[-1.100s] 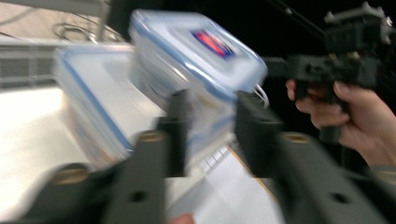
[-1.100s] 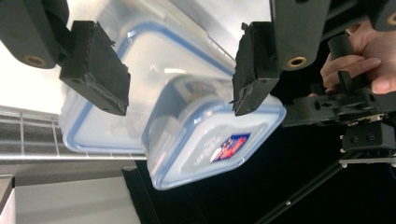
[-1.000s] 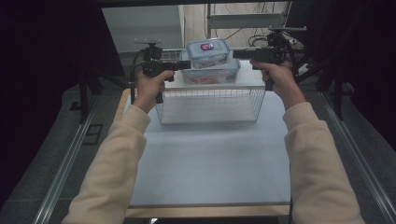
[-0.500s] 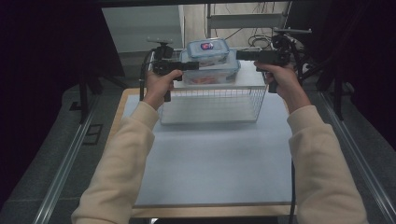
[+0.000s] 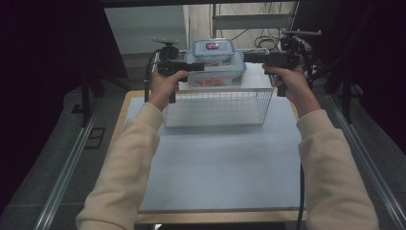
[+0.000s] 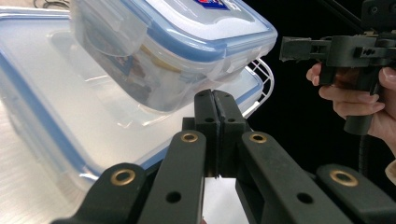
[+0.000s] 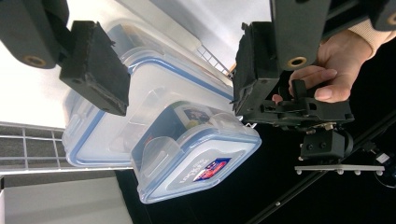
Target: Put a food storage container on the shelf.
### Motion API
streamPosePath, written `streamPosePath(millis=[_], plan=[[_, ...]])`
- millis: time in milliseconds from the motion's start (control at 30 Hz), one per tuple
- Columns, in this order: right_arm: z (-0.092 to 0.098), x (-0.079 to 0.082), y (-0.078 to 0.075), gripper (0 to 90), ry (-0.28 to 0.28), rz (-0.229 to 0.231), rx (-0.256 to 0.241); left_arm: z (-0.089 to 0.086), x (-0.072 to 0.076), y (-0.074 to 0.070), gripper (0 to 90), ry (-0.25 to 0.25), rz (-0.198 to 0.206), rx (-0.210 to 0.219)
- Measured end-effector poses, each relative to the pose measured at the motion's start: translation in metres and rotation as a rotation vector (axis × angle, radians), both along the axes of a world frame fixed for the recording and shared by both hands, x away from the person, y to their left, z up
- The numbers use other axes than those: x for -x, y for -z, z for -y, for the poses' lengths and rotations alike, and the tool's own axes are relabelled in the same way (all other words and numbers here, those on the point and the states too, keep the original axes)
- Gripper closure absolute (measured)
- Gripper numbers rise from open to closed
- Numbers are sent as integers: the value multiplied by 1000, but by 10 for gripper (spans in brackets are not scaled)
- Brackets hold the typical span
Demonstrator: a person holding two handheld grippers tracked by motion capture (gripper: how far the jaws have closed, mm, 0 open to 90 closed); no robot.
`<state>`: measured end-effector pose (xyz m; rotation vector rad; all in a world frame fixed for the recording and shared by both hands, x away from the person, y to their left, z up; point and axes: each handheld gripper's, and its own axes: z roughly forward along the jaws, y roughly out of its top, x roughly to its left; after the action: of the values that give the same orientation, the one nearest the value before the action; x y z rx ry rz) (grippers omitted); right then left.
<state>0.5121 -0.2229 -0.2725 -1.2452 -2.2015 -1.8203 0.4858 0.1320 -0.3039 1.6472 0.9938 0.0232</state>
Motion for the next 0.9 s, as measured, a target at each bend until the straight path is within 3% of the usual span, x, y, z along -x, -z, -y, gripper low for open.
streamPosePath(millis=[267,400,433,500,600,633,667,767,800,833,900], plan=[[1,16,9,362,-20,7,-23,-19,31,2,896,-27,14,10],[4,29,21,361,-38,18,-30,-31,51,9,896,-45,27,29],[7,37,27,361,-45,19,-36,-35,61,13,896,-59,32,29],[8,41,31,360,-51,25,-39,-37,67,15,896,-60,37,30],[13,55,41,361,-62,38,-42,-42,83,26,891,-61,43,41],[16,66,49,361,-70,46,-41,-45,92,37,886,-54,44,51],[16,66,49,361,-70,46,-41,-45,92,37,884,-54,44,51],[25,86,69,362,-83,56,-49,-52,111,62,878,-64,32,69],[27,91,75,361,-84,57,-46,-52,111,62,872,-64,32,69],[29,96,81,361,-85,54,-43,-53,120,75,858,-67,21,72],[30,100,87,361,-83,55,-40,-53,124,82,832,-72,19,70]])
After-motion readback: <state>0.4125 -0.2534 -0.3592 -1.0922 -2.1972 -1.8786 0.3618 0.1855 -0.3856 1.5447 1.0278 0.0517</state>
